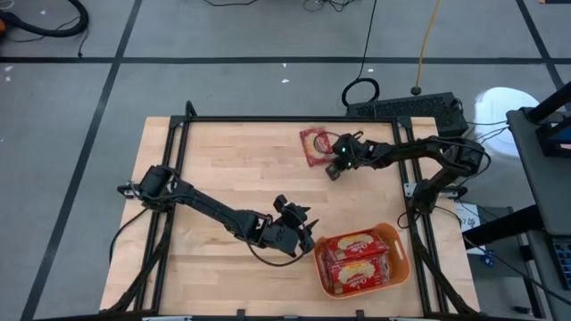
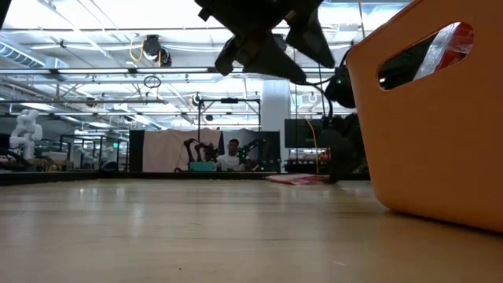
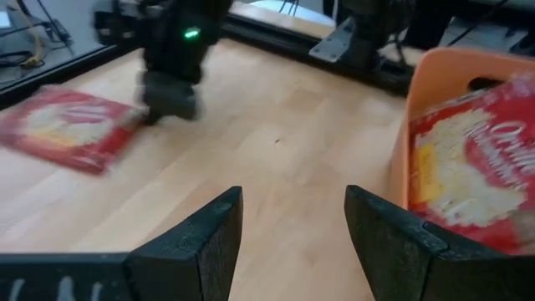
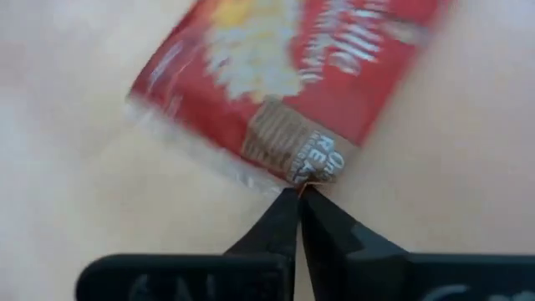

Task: Sort popcorn bags into baskets
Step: Put the red popcorn bag into the orange bin

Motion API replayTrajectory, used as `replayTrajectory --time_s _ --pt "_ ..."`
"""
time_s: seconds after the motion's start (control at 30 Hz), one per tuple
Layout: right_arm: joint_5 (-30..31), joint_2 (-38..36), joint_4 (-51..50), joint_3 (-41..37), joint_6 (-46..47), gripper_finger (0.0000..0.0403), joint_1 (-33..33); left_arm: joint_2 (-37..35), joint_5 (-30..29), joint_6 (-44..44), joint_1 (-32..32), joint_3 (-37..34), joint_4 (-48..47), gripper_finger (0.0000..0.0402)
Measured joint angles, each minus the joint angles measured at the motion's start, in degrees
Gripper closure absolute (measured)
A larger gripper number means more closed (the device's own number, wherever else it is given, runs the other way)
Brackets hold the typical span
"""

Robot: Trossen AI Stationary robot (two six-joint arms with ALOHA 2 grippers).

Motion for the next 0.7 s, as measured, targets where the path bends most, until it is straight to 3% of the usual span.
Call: replayTrajectory --time_s 0.17,0.43,0.7 --pt "-6.4 -5.5 -1.8 -0.2 1.5 0.0402 4.4 0.0 -3.6 -1.5 0.0 0.0 -6.0 0.0188" --pt "-5.8 -11.0 -2.3 -0.1 3.4 0.0403 12.4 0.0 -7.1 2.0 1.3 -0.1 -14.2 0.0188" --pt "-5.2 -13.1 -0.2 0.0 5.0 0.0403 16.4 0.0 -7.1 11.0 3.7 -5.3 -13.4 0.0166"
